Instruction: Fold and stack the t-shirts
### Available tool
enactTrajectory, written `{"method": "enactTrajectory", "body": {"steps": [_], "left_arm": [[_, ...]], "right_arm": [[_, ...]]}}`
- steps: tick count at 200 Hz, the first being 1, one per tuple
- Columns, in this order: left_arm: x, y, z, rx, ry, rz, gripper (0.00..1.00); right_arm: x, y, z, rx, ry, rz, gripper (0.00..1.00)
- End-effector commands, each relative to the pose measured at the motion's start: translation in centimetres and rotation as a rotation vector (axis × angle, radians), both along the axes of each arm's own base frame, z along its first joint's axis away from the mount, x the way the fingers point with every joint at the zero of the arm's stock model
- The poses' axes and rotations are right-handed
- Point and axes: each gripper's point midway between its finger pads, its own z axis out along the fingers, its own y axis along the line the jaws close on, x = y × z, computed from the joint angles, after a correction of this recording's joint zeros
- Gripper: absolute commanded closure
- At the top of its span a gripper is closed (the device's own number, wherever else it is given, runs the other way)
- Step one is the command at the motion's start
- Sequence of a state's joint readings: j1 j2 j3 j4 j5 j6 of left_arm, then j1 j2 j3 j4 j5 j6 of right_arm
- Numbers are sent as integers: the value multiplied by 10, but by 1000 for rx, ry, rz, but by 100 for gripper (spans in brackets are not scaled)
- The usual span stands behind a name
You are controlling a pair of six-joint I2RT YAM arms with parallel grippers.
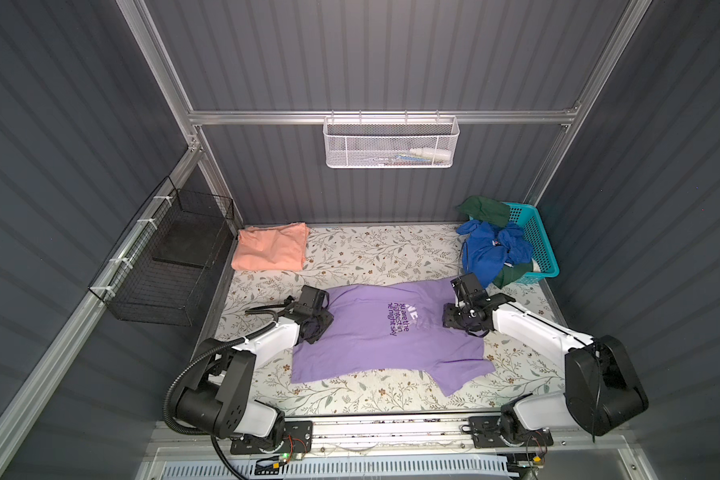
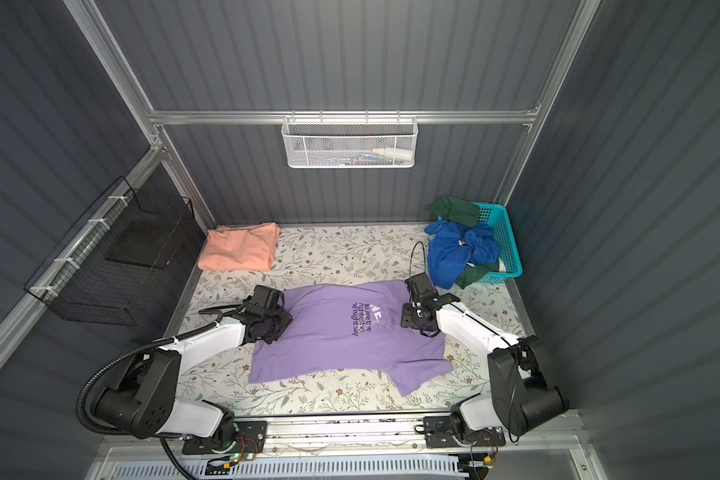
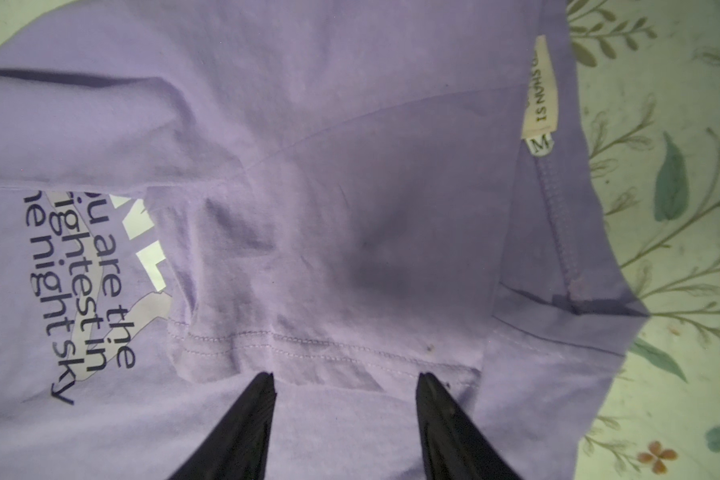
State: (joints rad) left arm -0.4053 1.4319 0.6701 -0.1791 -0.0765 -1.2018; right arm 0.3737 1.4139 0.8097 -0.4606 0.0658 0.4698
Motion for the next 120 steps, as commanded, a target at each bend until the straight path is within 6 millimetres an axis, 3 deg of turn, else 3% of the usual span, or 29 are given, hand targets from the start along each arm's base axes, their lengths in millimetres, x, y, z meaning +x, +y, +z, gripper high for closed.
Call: {"method": "enactTrajectory", "body": {"steps": [1, 69, 120], "left_arm": [[-10, 1, 0, -13, 16, 15, 59], [-7, -12, -7, 12, 25, -42, 53], [0, -2, -11, 234, 92, -200, 54]], "right_arm": [[-3, -1, -2, -1, 12, 6, 43], [-4, 1, -7, 3, 23, 13, 42], [-6, 1, -9, 6, 30, 17, 42]]}}
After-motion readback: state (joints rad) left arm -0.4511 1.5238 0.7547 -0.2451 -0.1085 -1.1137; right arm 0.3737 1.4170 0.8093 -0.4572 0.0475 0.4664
